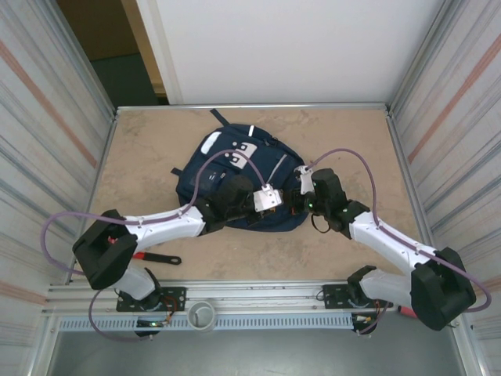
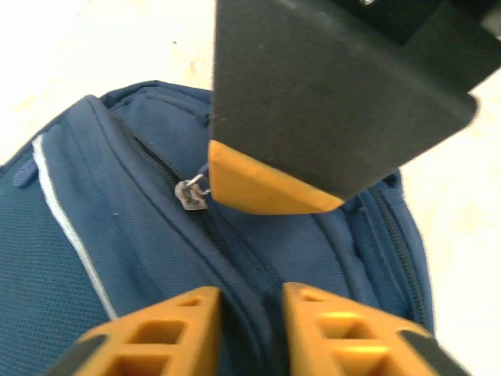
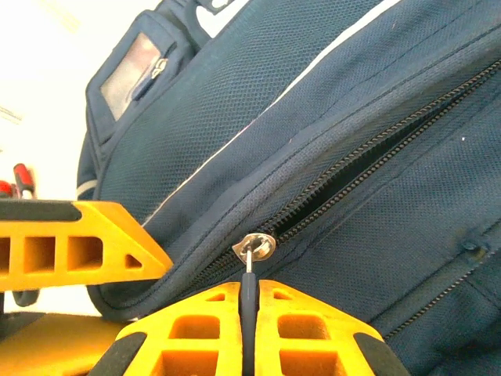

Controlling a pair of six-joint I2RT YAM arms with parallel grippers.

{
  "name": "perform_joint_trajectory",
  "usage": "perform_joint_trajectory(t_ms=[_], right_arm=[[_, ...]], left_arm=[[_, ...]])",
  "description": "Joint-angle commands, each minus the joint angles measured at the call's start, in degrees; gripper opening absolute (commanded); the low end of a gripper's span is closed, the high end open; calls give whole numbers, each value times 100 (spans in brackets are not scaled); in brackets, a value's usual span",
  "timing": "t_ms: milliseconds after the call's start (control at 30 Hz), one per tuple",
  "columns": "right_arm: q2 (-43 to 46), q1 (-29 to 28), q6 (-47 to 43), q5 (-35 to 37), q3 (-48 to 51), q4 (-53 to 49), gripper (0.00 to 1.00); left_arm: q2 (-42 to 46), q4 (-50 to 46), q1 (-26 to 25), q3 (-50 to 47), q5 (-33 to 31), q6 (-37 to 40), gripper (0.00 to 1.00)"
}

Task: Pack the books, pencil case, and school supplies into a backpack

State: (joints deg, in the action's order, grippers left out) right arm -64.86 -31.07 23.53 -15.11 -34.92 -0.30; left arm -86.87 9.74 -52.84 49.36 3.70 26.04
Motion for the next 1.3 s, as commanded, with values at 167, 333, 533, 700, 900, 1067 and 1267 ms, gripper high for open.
perform_joint_trajectory(t_ms=[167, 333, 533, 700, 900, 1067, 1267], right_arm=[[55, 611, -6, 39, 176, 149, 0], [-357, 1072, 146, 319, -42, -109, 0], [-840, 835, 330, 397, -346, 125, 0], [-915, 542, 293, 321, -421, 281, 0], [-698, 101, 341, 219, -406, 464, 0], [-467, -101, 398, 249, -394, 504, 0], [-166, -238, 404, 288, -257, 554, 0]], left_arm=[[166, 113, 268, -206, 142, -244, 0], [670, 372, 494, -788, 126, -633, 0], [1108, 629, 601, -1307, -738, -857, 0], [1402, 516, 589, -1327, -869, -974, 25], [1240, -72, 134, -740, -440, -509, 59], [645, -129, 63, -289, -439, -350, 61], [149, 213, 72, -166, -735, -188, 48]])
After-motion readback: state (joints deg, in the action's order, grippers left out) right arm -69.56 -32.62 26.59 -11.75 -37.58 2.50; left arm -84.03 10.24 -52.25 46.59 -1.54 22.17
